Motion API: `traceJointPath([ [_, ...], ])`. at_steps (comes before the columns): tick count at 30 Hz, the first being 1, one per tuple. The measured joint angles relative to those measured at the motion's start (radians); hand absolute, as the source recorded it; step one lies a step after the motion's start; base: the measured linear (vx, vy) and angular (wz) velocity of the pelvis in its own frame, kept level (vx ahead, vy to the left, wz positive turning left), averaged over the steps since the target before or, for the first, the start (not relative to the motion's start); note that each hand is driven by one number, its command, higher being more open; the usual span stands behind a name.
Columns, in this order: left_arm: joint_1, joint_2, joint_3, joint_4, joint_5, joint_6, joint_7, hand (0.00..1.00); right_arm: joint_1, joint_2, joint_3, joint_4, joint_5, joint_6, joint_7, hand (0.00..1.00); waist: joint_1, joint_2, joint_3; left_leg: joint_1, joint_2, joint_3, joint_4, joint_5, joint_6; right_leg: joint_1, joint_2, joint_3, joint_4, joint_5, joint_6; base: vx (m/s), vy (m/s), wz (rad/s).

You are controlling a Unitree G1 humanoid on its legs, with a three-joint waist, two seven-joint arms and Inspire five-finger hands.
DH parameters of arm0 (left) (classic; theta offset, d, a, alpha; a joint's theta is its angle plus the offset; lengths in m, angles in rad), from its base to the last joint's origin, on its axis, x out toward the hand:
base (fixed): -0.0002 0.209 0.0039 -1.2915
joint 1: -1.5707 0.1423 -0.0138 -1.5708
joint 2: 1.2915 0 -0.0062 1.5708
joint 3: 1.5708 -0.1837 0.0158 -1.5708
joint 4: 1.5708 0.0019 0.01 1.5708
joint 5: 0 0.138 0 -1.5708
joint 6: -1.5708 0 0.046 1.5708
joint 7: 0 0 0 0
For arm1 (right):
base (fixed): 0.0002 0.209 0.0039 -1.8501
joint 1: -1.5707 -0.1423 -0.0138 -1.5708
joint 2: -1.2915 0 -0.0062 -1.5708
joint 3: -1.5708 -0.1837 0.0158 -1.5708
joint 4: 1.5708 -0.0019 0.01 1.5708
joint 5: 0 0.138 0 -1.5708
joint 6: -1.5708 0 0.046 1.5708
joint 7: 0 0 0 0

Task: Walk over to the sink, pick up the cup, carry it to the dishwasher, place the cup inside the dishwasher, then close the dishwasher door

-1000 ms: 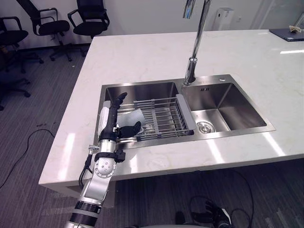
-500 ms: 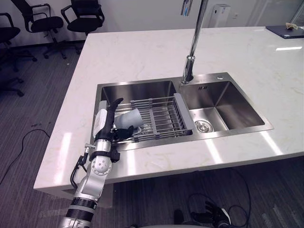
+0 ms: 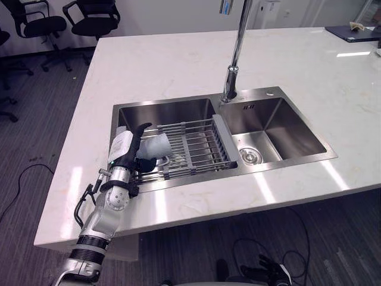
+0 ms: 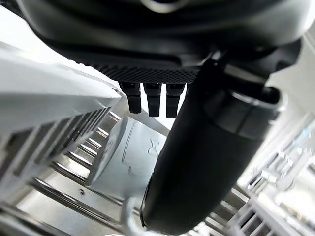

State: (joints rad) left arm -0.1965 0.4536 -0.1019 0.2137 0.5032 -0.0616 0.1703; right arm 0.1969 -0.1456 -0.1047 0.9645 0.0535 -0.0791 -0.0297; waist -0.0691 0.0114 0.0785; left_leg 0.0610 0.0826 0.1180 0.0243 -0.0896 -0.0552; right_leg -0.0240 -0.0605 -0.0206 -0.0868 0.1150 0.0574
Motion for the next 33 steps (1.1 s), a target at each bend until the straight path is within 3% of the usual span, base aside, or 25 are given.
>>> traceJointPath([
  [23, -0.188, 0.124, -0.18, 0.153, 0.109, -0.035, -0.104, 0.9, -0.002, -0.008, 0.015, -0.017, 0.001, -0.005, 0.017, 0.9, -0.02, -0.001, 0.022, 0.004, -0.001, 0.001, -0.001, 0.0, 0.0, 0.001, -0.001, 0.001, -0.004, 0.001, 0.001, -0.01, -0.002, 0.0],
  [24, -0.201, 0.129, -0.19, 0.16, 0.114, -0.035, -0.109, 0.3, -0.003, -0.009, 0.015, -0.017, 0.001, -0.006, 0.019, 0.9, -0.023, 0.0, 0.022, 0.004, -0.001, 0.001, -0.001, 0.0, 0.0, 0.001, -0.002, 0.001, -0.004, 0.001, 0.001, 0.0, 0.0, 0.0],
  [33, -0.335, 0.152, -0.232, 0.229, 0.136, -0.031, -0.129, 0.3, -0.032, -0.013, 0.036, -0.021, 0.0, -0.006, 0.029, 0.9, -0.038, 0.005, 0.054, 0.01, -0.002, 0.013, -0.001, 0.0, 0.0, 0.002, -0.002, 0.012, -0.004, 0.003, 0.005, 0.0, 0.0, -0.03],
])
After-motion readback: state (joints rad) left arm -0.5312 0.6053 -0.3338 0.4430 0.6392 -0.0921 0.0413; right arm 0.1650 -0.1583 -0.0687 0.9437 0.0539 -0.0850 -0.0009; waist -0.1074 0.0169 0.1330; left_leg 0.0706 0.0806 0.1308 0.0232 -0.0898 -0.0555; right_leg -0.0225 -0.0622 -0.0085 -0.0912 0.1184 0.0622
